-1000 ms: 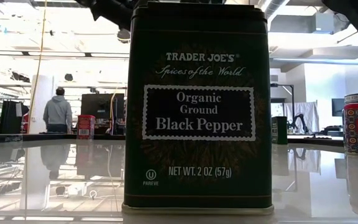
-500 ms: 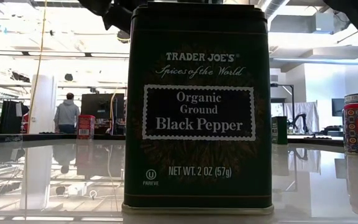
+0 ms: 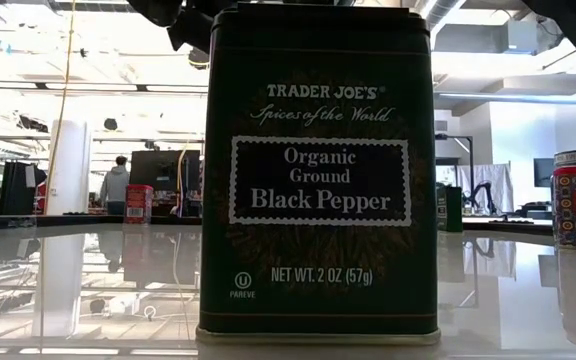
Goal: Sort spices by type
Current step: Put the green seasoning bottle into the top black bin
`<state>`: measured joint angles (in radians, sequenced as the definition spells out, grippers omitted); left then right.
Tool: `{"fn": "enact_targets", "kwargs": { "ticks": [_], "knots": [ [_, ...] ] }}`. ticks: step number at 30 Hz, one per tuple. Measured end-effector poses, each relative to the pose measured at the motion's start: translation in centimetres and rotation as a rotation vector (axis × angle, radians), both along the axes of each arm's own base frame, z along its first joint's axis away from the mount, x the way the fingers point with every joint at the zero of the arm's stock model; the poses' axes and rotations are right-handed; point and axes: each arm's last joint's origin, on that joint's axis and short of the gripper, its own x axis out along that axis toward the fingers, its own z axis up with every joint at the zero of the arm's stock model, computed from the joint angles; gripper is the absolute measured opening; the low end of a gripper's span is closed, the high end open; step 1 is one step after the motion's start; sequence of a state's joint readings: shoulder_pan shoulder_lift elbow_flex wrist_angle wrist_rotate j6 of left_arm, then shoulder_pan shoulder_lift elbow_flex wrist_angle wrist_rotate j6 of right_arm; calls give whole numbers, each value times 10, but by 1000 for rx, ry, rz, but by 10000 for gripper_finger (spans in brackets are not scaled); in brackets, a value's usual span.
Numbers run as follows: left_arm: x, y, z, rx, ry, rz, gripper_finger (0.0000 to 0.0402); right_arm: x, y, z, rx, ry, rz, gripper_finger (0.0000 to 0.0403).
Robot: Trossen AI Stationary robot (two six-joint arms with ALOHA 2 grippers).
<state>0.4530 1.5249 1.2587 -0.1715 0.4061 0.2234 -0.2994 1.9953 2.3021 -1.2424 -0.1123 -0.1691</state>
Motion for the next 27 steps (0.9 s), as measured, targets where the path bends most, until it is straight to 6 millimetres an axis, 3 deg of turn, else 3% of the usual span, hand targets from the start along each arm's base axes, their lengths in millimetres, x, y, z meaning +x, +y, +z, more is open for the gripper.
{"fn": "enact_targets", "kwargs": {
  "ticks": [21, 27],
  "knots": [
    [0, -1, 0, 13, 4, 2, 194, 0, 2, 0, 12, 2, -18, 241],
    [0, 0, -2, 26, 14, 5, 194, -1, -2, 0, 48, -3, -79, 272]
  ]
}}
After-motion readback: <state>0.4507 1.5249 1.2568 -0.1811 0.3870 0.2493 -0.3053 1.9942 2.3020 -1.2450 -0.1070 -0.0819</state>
